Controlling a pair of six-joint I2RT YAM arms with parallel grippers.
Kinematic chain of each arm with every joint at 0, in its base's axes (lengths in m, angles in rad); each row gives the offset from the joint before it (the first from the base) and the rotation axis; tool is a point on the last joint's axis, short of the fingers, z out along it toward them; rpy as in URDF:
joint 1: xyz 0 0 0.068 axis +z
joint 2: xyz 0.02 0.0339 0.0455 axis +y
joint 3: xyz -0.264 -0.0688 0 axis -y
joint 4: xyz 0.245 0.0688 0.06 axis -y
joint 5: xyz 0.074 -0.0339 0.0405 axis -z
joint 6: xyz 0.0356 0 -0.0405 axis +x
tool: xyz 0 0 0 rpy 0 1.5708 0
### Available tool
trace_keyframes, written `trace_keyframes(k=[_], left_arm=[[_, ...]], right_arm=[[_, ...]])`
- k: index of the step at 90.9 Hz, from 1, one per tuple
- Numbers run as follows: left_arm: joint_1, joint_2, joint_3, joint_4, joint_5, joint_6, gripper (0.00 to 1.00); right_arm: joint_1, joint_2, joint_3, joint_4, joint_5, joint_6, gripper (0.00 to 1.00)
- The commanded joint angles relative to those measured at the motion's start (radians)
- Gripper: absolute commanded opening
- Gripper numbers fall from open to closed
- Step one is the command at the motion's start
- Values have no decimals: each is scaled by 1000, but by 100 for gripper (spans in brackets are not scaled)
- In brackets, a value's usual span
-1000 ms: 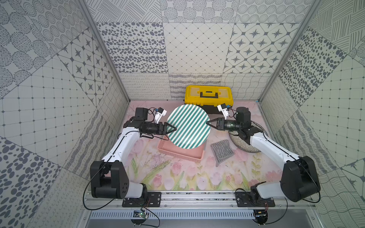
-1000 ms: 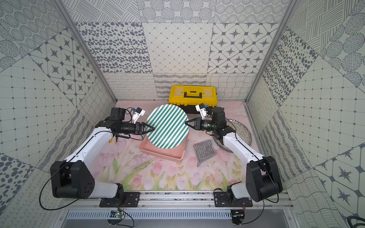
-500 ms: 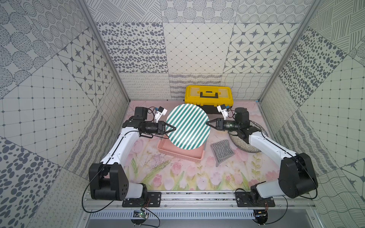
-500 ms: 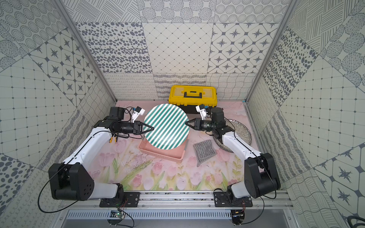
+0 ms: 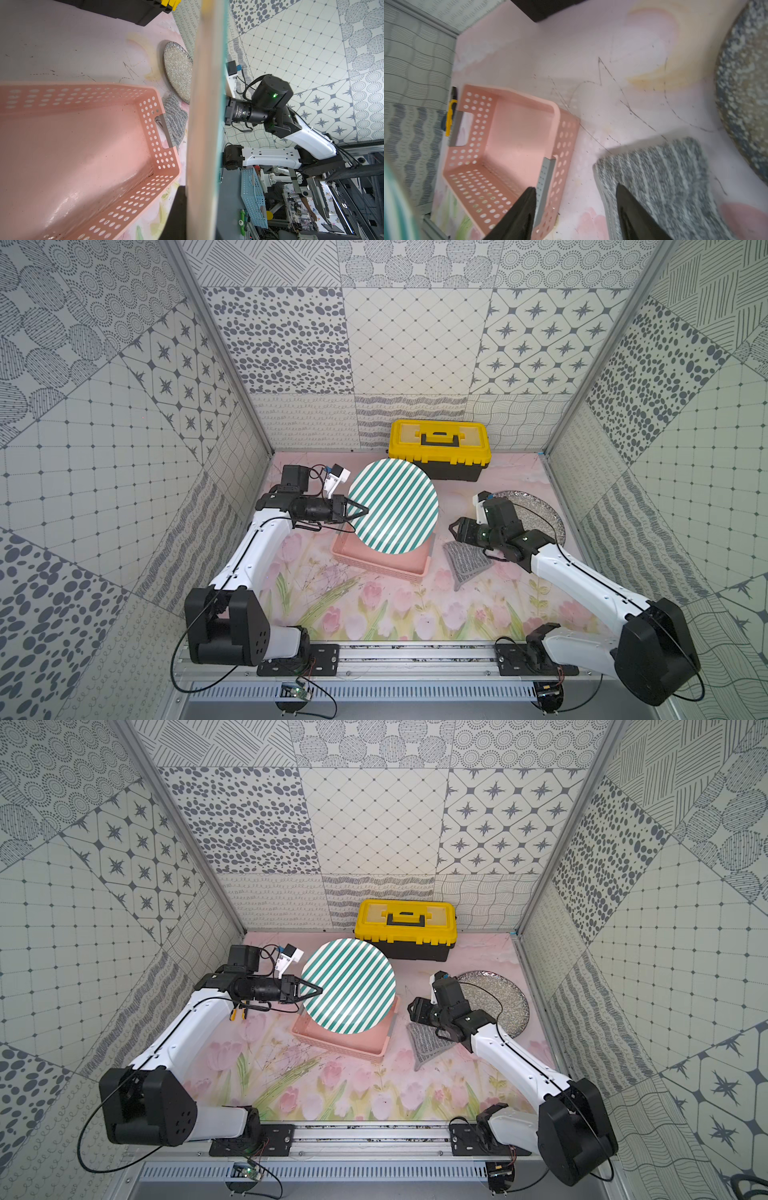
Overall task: Wipe the wet plate dry
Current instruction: Pick up the towel at the center of the board.
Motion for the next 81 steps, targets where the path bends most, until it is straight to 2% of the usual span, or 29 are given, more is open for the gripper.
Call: trace_keyframes(k=[1, 29, 40, 42, 46, 51, 52, 53, 61, 81], left_arm=[[-1, -11, 3, 49, 62, 5, 0], [-2, -12, -12, 67, 57, -3, 0], [-1, -12, -18, 76, 60, -13, 0], [-1, -12, -18, 77, 60, -14, 0], [-1, -13, -18, 78, 61, -13, 0], [-1, -14, -19, 78, 60, -16, 0], [-1, -15, -19, 78, 60, -16, 0], [-1, -15, -19, 80, 59, -15, 0], [-2, -16, -22, 81, 58, -17, 0], [-1, -16, -28, 85, 56, -12, 0]], right_arm=[[27, 11, -39, -90, 210, 74, 65], [42, 221, 11, -67, 240, 70, 65], [43, 300, 30, -40, 224, 78, 61], [43, 311, 34, -39, 222, 83, 60], [44, 331, 38, -37, 219, 91, 50], [47, 340, 38, -37, 225, 102, 33], [49, 336, 36, -36, 229, 104, 25], [49, 336, 36, -36, 229, 104, 25], [56, 289, 24, -37, 264, 99, 1], [57, 29, 23, -21, 305, -62, 0]])
